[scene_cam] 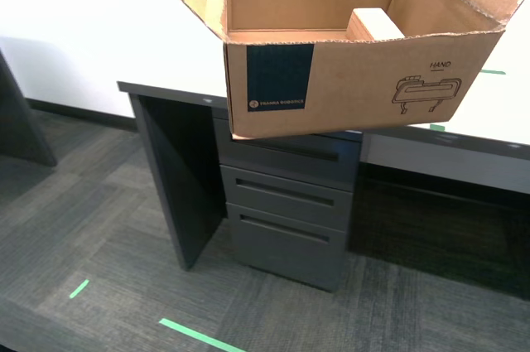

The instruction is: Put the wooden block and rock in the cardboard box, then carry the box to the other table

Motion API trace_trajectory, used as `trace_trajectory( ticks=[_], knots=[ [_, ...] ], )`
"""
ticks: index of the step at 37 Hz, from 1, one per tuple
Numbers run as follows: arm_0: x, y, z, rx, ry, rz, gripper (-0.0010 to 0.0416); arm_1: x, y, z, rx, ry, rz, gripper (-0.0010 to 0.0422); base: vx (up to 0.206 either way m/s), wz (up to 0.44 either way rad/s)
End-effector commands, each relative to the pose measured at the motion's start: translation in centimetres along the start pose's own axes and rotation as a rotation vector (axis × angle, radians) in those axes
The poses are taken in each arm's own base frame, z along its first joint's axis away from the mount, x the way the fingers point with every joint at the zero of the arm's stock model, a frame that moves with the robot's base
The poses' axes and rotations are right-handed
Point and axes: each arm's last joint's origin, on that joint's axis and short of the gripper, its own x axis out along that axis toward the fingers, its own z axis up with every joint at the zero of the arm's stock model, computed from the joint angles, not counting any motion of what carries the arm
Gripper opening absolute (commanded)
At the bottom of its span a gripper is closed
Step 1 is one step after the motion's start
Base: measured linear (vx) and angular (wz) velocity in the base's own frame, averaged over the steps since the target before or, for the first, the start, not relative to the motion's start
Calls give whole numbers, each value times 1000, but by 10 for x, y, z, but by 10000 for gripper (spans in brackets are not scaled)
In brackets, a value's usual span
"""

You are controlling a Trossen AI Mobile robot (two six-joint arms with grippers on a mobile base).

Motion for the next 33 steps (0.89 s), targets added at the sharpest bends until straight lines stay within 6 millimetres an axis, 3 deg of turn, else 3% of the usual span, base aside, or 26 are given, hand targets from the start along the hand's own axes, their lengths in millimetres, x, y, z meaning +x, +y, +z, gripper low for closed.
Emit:
trace_trajectory(
  ticks=[1,33],
  knots=[
    [0,2,0,-3,-1,23,-1,-1,-1,1,12,0,-20,-1,-4,295],
    [3,8,1,31,-4,22,-1,0,-2,0,109,15,-49,-1,1,351]
  ],
)
